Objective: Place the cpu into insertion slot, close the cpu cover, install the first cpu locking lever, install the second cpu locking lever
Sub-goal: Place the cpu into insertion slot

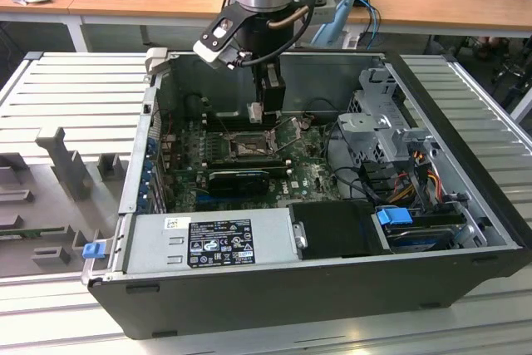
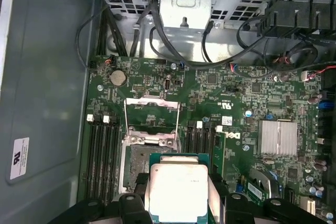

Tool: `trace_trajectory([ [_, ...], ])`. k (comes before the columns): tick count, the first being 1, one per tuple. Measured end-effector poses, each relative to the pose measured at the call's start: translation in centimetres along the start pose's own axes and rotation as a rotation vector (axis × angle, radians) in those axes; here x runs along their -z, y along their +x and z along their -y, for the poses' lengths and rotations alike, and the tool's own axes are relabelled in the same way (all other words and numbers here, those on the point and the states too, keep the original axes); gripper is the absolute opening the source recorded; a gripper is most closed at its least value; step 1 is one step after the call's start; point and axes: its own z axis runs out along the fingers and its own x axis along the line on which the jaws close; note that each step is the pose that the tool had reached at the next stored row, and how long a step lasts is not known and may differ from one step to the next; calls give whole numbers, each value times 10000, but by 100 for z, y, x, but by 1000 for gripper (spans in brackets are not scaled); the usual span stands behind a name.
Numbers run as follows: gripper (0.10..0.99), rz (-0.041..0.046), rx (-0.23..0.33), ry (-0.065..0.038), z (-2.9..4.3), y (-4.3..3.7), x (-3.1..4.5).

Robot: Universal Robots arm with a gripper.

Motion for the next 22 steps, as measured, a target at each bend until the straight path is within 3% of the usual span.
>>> trace_trajectory([
  [3,529,39,-477,-10,3,-1,-26],
  [22,529,42,-495,-2,9,-2,-101],
])
